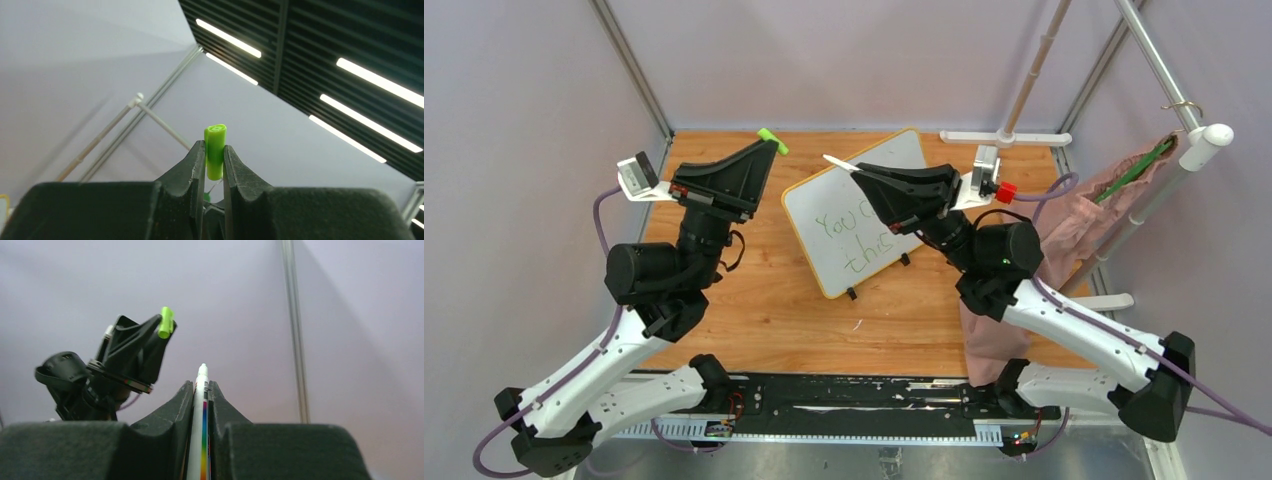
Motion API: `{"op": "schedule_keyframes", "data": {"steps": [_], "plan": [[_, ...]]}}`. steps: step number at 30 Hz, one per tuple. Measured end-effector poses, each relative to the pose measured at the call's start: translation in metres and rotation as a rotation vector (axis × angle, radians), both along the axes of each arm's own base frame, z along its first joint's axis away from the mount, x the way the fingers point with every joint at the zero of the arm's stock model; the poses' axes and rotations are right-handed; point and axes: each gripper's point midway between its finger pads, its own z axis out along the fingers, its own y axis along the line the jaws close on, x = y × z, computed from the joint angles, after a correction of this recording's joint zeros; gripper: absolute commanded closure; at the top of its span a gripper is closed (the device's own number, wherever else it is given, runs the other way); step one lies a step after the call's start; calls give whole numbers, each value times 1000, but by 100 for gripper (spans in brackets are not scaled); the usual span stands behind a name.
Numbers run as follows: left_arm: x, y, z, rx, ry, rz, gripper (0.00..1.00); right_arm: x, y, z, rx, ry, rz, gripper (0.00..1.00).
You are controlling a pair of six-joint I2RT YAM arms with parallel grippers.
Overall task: Write a sentence on the whiteboard
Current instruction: Close the whiteboard marker at the center of the board.
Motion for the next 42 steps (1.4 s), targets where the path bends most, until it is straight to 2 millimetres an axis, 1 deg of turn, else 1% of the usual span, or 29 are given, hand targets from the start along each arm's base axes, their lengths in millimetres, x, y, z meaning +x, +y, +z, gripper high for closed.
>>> {"op": "schedule_keyframes", "data": {"steps": [2,5,9,13,16,24,29,42], "plan": [[-5,6,9,-50,-18,-13,100,-11,11,16,35,-68,16,100],[-12,14,20,-100,-40,-27,100,-26,26,30,66,-147,37,100],[-21,24,35,-151,-68,-40,100,-38,40,38,90,-219,42,100],[-29,33,45,-200,-92,-57,100,-46,46,42,115,-264,35,100],[-32,36,48,-225,-99,-67,100,-51,47,46,142,-286,34,100],[-31,33,44,-241,-79,-98,100,-55,46,60,184,-322,25,100],[-29,29,38,-243,-59,-119,100,-55,49,63,187,-334,25,100],[-27,21,29,-240,-38,-154,100,-53,59,57,158,-335,29,100]]}}
